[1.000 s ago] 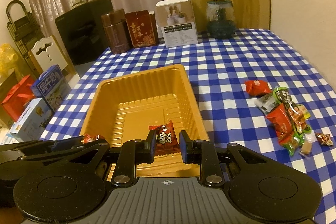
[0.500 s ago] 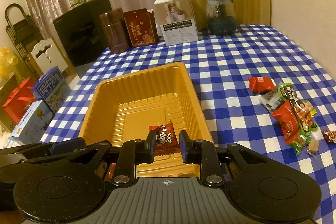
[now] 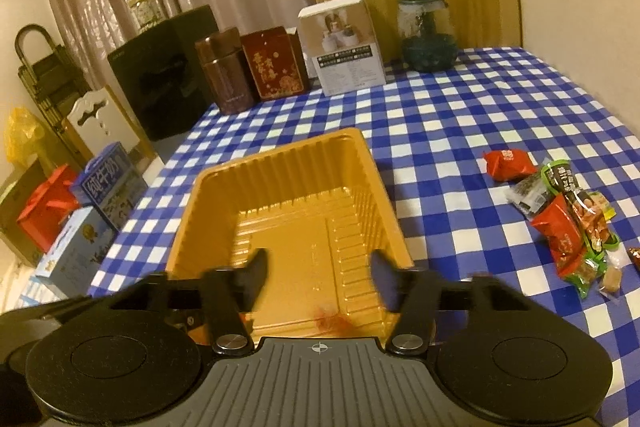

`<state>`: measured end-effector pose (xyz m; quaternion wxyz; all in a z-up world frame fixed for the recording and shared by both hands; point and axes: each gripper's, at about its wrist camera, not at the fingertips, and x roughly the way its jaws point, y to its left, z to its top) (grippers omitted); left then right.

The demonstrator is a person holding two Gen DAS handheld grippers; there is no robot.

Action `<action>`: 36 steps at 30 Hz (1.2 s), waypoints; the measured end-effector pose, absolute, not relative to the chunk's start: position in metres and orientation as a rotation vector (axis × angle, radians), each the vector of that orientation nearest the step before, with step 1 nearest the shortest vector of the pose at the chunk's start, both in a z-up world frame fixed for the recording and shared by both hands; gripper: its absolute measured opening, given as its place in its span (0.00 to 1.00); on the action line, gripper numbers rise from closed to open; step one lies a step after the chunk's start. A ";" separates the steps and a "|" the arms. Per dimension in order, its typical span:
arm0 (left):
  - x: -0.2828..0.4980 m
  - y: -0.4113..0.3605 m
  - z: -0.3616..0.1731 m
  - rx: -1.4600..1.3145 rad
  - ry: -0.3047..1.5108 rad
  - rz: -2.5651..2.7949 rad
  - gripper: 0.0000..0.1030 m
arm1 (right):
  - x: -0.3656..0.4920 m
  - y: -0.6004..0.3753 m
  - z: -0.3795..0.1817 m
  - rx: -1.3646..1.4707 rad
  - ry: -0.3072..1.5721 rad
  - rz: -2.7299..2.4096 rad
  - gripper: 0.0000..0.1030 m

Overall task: Organize snacks
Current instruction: 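Open the right tool over the tray while the left tool releases its red packet into it, then move both open tools back to the snack pile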

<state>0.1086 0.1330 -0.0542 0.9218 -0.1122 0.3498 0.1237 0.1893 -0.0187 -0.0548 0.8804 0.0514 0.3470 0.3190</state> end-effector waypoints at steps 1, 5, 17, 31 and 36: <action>0.108 0.133 -0.054 -0.229 0.719 0.255 0.44 | 0.189 -0.020 -0.054 0.109 0.721 0.663 0.58; 0.108 0.132 -0.053 -0.229 0.716 0.254 0.44 | 0.188 -0.025 -0.053 0.119 0.717 0.643 0.58; 0.104 0.121 -0.043 -0.219 0.699 0.235 0.47 | 0.177 -0.060 -0.047 0.131 0.698 0.547 0.58; 0.107 0.072 -0.031 -0.203 0.686 0.133 0.47 | 0.162 -0.125 -0.043 0.176 0.691 0.410 0.58; 0.113 0.048 -0.028 -0.184 0.685 0.084 0.48 | 0.162 -0.151 -0.042 0.199 0.680 0.363 0.58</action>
